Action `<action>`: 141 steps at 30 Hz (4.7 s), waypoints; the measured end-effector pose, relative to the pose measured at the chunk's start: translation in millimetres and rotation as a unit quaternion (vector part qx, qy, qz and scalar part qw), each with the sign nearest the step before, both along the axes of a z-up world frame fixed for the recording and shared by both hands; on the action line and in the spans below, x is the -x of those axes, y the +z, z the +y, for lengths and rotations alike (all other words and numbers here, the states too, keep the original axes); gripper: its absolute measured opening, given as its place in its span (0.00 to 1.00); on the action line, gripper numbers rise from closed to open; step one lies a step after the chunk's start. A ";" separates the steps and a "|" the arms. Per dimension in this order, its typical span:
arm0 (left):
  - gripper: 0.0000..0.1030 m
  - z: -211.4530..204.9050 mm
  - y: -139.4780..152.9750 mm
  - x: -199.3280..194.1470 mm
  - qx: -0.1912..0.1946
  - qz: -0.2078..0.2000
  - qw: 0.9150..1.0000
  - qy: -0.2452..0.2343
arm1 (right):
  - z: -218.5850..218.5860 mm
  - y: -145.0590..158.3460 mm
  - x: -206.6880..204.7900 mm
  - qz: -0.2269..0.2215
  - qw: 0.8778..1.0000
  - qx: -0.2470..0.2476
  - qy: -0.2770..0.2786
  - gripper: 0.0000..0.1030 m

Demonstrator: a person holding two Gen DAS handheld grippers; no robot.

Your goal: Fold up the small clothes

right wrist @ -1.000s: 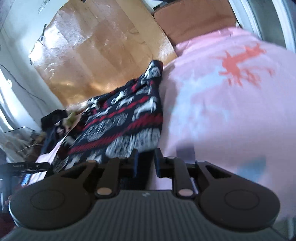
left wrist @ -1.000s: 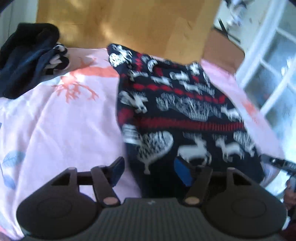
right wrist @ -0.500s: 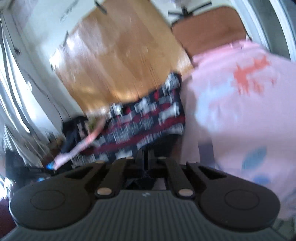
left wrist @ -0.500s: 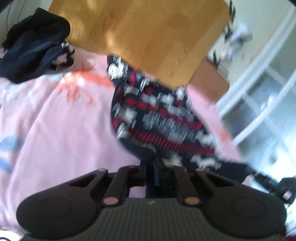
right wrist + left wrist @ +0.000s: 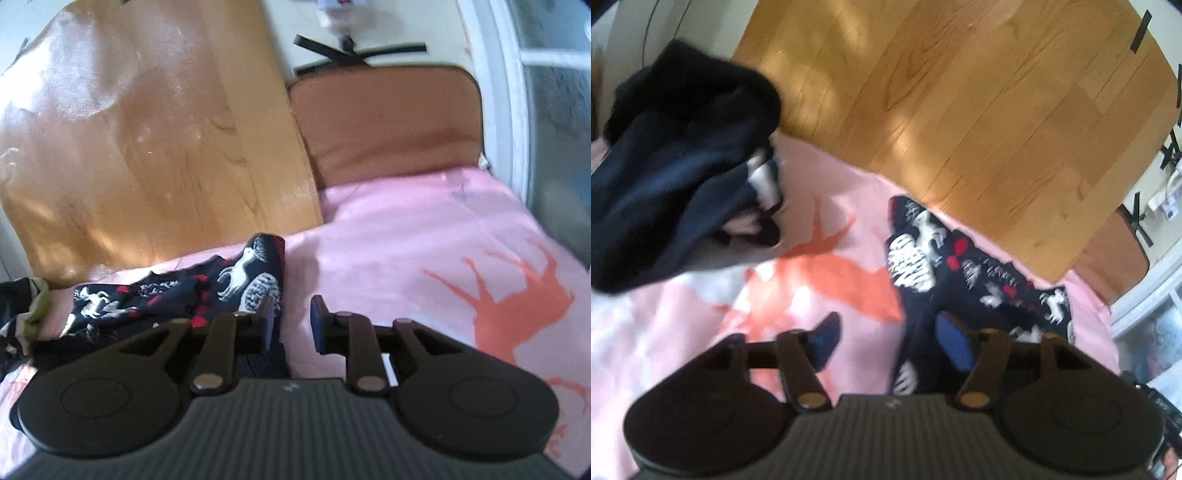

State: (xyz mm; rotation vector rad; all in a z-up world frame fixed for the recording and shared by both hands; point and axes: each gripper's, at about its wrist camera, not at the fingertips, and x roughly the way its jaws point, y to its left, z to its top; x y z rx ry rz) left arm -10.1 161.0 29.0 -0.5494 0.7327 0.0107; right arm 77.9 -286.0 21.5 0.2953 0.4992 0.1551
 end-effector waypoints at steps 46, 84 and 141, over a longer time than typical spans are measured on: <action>0.40 -63.5 -28.9 -24.4 -0.159 0.014 0.983 -0.095 | 109.4 -55.8 13.3 0.050 0.967 0.143 0.206 0.20; 0.63 -128.0 0.1 -279.8 -0.198 0.045 0.966 -0.158 | 89.8 -31.1 -255.9 0.159 0.978 0.006 0.135 0.52; 0.14 -43.9 5.3 57.6 -0.088 -0.001 0.994 -0.071 | -1.2 -25.2 90.8 -0.026 0.999 -0.020 0.033 0.12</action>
